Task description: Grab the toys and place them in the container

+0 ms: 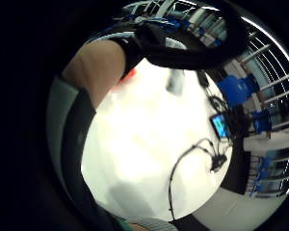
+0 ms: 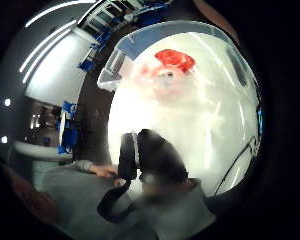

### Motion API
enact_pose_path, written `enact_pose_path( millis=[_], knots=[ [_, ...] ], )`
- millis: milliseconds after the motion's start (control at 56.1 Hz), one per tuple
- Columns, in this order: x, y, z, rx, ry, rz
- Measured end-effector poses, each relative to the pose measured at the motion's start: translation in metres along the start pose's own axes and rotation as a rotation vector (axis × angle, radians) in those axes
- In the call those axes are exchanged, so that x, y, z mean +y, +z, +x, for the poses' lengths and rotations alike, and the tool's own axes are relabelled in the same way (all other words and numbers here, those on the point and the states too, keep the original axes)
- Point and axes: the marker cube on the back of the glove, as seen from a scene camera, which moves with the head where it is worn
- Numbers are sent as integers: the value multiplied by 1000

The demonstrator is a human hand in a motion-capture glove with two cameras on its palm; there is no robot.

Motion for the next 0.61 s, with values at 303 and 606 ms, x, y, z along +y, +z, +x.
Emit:
enact_pose_path(
  millis=[303, 606],
  knots=[
    [113, 21, 13, 89, 169, 26],
    [211, 107, -58, 62, 15, -66]
  ],
)
